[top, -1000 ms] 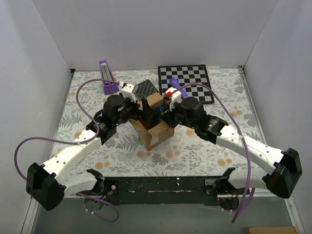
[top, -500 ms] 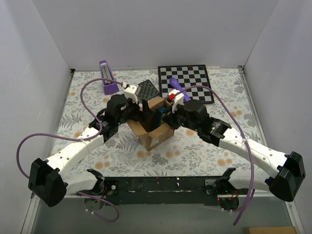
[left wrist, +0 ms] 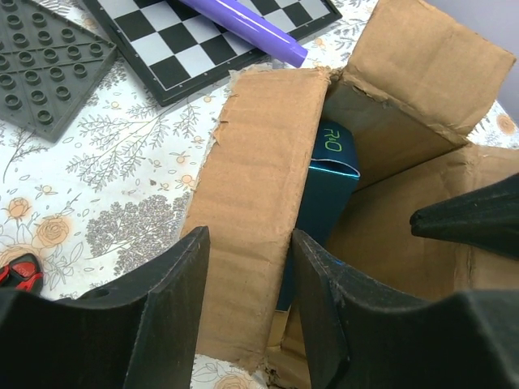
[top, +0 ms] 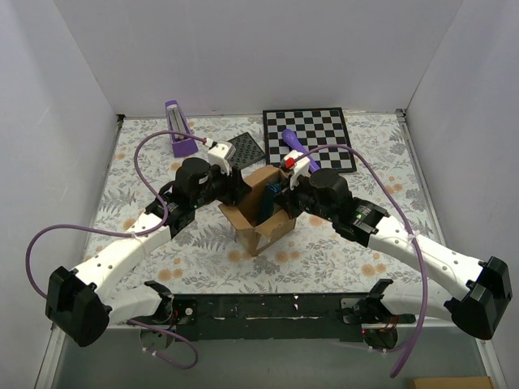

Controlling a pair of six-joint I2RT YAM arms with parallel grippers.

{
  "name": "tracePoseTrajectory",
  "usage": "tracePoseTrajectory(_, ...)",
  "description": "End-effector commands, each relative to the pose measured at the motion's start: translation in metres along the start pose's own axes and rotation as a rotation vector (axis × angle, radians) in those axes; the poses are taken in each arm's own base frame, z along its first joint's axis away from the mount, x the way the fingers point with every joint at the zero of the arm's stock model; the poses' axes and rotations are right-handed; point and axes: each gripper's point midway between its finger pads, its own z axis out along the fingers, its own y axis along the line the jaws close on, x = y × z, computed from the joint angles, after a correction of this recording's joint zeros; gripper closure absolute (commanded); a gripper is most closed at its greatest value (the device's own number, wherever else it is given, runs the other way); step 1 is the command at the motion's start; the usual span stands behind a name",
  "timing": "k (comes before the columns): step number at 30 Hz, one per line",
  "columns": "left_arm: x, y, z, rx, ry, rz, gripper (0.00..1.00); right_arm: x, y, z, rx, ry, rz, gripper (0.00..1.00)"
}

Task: Unpack the express box
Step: Open the express box at the center of the board.

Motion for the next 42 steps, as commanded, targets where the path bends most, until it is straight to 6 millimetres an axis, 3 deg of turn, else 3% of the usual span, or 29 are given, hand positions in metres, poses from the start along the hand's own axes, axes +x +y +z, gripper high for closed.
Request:
tracePoseTrajectory(1, 0.003, -0.015, -0.011, 0.084, 0.02, 0.029, 0.55, -0.007, -0.003, -0.007, 0.019, -0.031, -0.015, 0.96)
tracePoseTrajectory(4, 0.005, -0.022, -0.01, 0.126, 0.037, 0.039, 0.43, -0.004, -0.006, -0.008, 0.028, -0.022, -0.034, 0.97)
tracePoseTrajectory(10, 0.017, -0.03, -0.002, 0.191, 0.102, 0.049, 0.4, 0.002, -0.005, -0.009, 0.01, 0.001, -0.088, 0.99)
tracePoseTrajectory(17, 0.018, -0.035, 0.004, 0.219, 0.128, 0.058, 0.65, 0.006, -0.005, -0.005, -0.01, 0.043, -0.153, 0.99)
tracePoseTrajectory(20, 0.02, -0.035, 0.004, 0.223, 0.14, 0.068, 0.69, 0.006, -0.003, -0.005, -0.02, 0.049, -0.172, 0.99)
tracePoseTrajectory(23, 0.017, -0.038, 0.003, 0.229, 0.14, 0.08, 0.77, 0.002, -0.003, -0.005, -0.021, 0.047, -0.184, 0.99)
tracePoseTrajectory(27, 0.012, -0.039, -0.001, 0.213, 0.123, 0.092, 0.99, -0.008, -0.004, -0.007, -0.012, 0.03, -0.189, 0.99)
tracePoseTrajectory(29, 0.01, -0.036, -0.004, 0.192, 0.113, 0.093, 1.0, -0.018, -0.003, -0.009, -0.013, 0.004, -0.186, 0.99)
tracePoseTrajectory(32, 0.003, -0.032, -0.011, 0.155, 0.079, 0.093, 1.0, -0.039, 0.0, -0.014, -0.006, -0.063, -0.165, 0.86)
tracePoseTrajectory(33, 0.002, -0.032, -0.013, 0.145, 0.071, 0.092, 1.0, -0.045, 0.0, -0.016, -0.004, -0.082, -0.157, 0.77)
tracePoseTrajectory(36, -0.013, -0.025, -0.02, 0.08, 0.009, 0.089, 1.0, -0.066, 0.002, -0.024, 0.003, -0.158, -0.131, 0.62)
tracePoseTrajectory(38, -0.021, -0.023, -0.026, 0.047, -0.026, 0.09, 1.0, -0.078, 0.001, -0.03, 0.014, -0.204, -0.131, 0.58)
tracePoseTrajectory(42, -0.034, -0.01, -0.034, -0.064, -0.087, 0.083, 1.0, -0.083, -0.003, -0.031, 0.04, -0.223, -0.128, 0.56)
